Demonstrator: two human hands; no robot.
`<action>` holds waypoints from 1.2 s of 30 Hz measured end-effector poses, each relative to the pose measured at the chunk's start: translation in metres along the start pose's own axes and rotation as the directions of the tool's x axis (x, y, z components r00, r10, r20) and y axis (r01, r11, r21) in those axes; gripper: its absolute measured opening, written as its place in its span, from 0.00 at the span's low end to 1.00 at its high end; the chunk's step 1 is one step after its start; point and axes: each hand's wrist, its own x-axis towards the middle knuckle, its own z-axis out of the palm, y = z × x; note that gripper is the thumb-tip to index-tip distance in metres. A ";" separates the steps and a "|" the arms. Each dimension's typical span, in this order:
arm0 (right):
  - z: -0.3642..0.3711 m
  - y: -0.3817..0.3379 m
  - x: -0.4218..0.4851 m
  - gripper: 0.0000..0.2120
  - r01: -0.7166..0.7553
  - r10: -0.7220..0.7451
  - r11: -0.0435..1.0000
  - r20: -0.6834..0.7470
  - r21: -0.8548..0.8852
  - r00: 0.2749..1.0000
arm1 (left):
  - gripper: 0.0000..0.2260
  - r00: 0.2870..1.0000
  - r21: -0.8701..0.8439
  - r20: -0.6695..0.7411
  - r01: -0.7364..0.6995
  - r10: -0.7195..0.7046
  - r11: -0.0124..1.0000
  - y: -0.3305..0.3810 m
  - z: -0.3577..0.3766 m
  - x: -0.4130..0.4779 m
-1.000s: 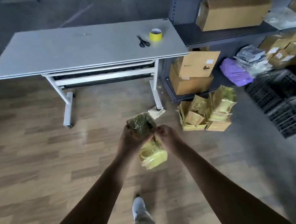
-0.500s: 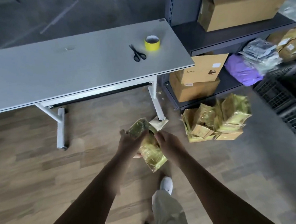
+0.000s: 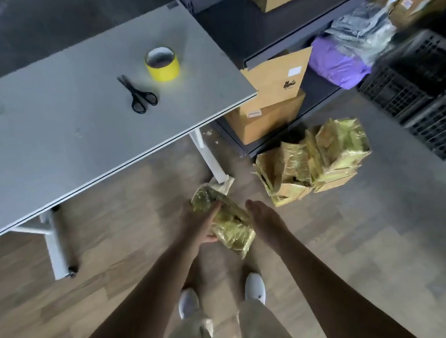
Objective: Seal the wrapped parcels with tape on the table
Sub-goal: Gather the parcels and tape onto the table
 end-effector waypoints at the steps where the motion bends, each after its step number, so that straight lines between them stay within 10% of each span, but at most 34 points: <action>1: 0.001 0.010 0.013 0.20 -0.107 0.107 0.993 0.020 0.048 0.994 | 0.19 1.000 0.000 0.022 -0.004 0.004 1.000 -0.002 0.004 0.016; 6: 0.022 0.064 0.070 0.23 -0.520 0.494 0.750 0.177 0.408 0.851 | 0.23 0.984 0.086 0.132 -0.133 0.121 0.987 -0.036 0.033 0.096; 12: 0.069 0.149 0.155 0.22 -0.453 0.551 0.699 -0.013 0.553 0.835 | 0.22 0.943 0.505 0.236 -0.324 0.234 0.800 -0.099 0.059 0.218; 15: 0.099 0.199 0.207 0.20 -0.383 0.522 0.768 -0.156 0.512 0.838 | 0.23 0.922 0.644 0.351 -0.363 0.162 0.673 -0.134 0.075 0.284; 20: 0.145 0.285 0.300 0.21 -0.368 0.454 0.883 -0.338 0.291 0.824 | 0.25 0.900 0.576 0.437 -0.269 -0.012 0.771 -0.212 0.116 0.384; 29: 0.167 0.394 0.403 0.19 -0.415 0.465 0.885 -0.355 0.211 0.811 | 0.23 0.864 0.540 0.493 -0.396 0.102 0.743 -0.279 0.207 0.506; 36: 0.143 0.405 0.441 0.17 -0.402 0.377 0.915 -0.288 -0.030 0.880 | 0.12 0.846 0.709 0.521 -0.501 0.110 0.497 -0.270 0.265 0.560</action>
